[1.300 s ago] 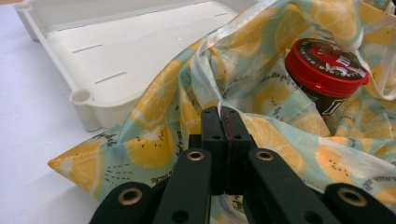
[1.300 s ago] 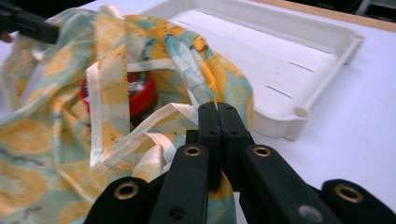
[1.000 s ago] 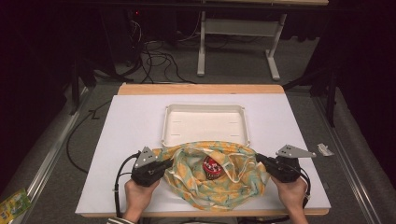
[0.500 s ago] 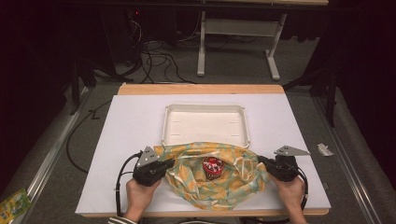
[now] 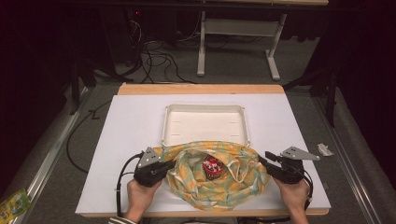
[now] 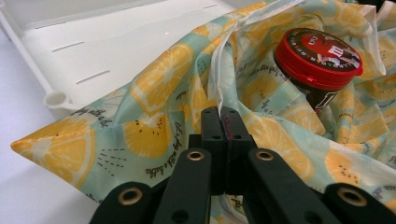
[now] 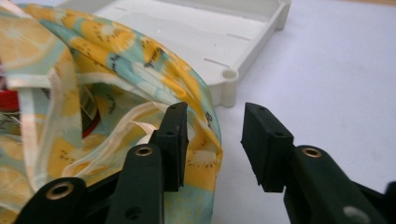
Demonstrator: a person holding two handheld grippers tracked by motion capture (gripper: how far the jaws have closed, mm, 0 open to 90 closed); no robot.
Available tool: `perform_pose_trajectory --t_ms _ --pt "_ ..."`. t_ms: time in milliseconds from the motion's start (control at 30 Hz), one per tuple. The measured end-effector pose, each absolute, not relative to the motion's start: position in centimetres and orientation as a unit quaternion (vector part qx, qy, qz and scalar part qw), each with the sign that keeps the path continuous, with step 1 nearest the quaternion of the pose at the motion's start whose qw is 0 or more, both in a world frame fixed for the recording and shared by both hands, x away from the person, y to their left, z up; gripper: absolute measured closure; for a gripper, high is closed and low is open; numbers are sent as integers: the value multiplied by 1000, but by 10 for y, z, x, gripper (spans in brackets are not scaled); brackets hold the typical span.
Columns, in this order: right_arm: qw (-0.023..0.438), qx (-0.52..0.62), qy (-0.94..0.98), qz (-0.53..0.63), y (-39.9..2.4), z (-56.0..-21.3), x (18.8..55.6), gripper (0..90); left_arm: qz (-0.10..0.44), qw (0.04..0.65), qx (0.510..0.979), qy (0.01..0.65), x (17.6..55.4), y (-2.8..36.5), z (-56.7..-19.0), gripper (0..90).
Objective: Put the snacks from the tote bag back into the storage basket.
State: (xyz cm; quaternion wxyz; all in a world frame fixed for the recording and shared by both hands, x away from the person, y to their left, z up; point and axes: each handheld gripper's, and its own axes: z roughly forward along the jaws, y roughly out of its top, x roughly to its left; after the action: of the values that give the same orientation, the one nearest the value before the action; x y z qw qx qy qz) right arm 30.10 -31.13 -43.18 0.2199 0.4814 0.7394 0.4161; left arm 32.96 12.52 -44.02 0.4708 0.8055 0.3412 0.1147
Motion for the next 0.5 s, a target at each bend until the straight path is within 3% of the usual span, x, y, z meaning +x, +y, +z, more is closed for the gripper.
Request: perform_pose_trajectory --t_ms 267,500 --pt "230 440 752 433 -296 -415 283 595 115 471 806 341 329 125 -440 900" --pt "206 405 767 452 -278 -414 265 579 114 473 805 341 329 126 -440 900"
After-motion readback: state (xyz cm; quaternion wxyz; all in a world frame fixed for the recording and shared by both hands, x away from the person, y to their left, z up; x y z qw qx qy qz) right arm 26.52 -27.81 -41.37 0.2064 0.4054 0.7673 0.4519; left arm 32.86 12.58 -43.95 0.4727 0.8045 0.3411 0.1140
